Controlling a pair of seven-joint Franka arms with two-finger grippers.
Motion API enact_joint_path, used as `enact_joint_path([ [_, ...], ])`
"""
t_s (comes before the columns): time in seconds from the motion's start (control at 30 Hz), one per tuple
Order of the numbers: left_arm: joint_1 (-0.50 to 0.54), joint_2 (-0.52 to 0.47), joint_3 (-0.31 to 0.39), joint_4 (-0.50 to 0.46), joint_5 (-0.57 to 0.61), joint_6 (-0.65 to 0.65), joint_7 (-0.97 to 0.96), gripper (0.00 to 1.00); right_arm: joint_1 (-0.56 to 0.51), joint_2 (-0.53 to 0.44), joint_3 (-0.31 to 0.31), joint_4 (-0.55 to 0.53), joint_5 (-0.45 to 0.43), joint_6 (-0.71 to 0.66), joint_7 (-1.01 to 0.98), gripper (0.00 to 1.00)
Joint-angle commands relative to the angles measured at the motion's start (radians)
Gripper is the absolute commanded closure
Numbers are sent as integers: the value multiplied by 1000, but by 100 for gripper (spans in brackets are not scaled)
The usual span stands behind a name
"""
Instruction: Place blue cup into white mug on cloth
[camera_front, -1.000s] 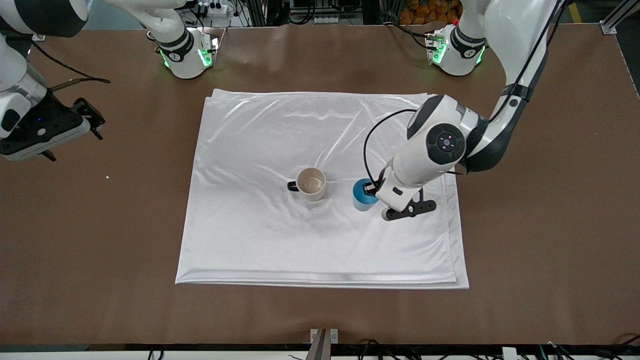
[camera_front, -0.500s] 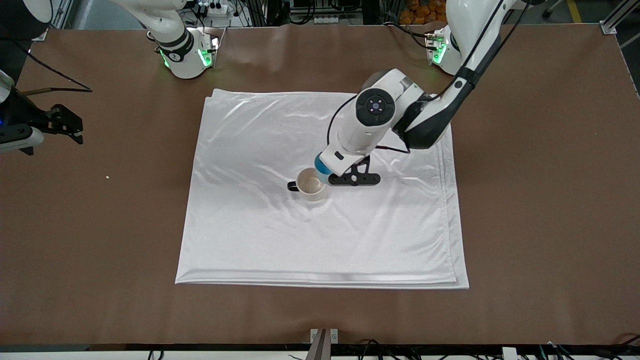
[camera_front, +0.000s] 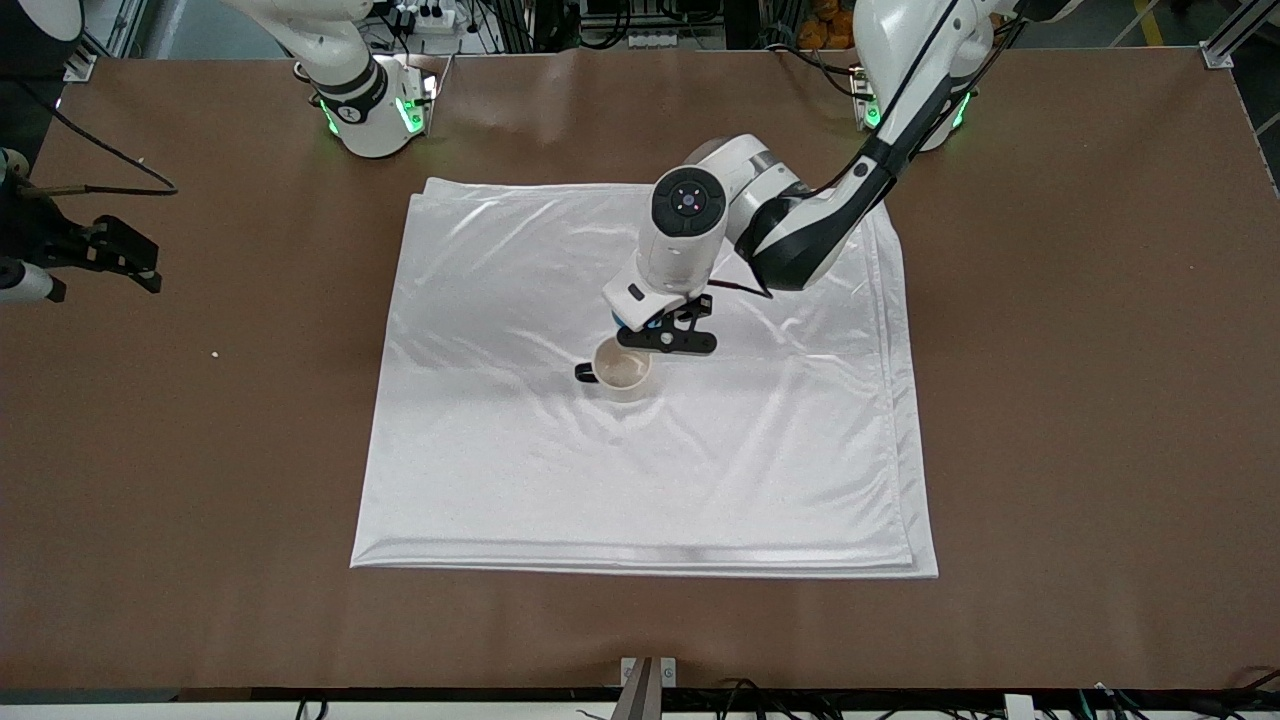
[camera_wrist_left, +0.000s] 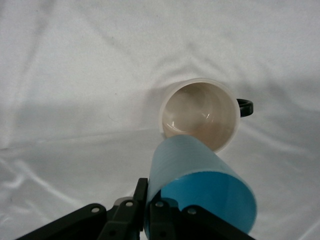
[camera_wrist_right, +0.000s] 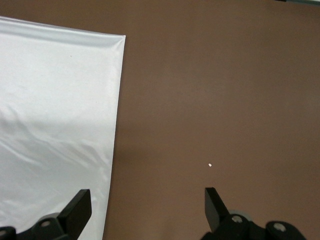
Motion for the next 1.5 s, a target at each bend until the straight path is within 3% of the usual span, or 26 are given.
enact_joint_path([
  [0.0, -19, 28, 11, 16, 27, 14, -13, 100, -5, -16, 13, 1, 18, -18, 109, 0],
  [0.13, -19, 36, 19, 17, 27, 47, -19, 100, 5, -16, -8, 1, 18, -15, 117, 0],
  [0.37, -21, 58, 27, 34, 25, 73, -22, 100, 64, -12, -100, -6, 21, -6, 140, 0],
  [1.0, -39, 93, 30, 71, 27, 103, -56, 100, 79, 3, -113, -3, 22, 34, 249, 0],
  [1.23, -100, 117, 103, 71, 27, 133, -54, 100, 125, 5, -173, -5, 22, 37, 249, 0],
  [1.47, -128, 137, 142, 71, 27, 139, -51, 100, 125, 3, -174, -3, 25, 37, 249, 0],
])
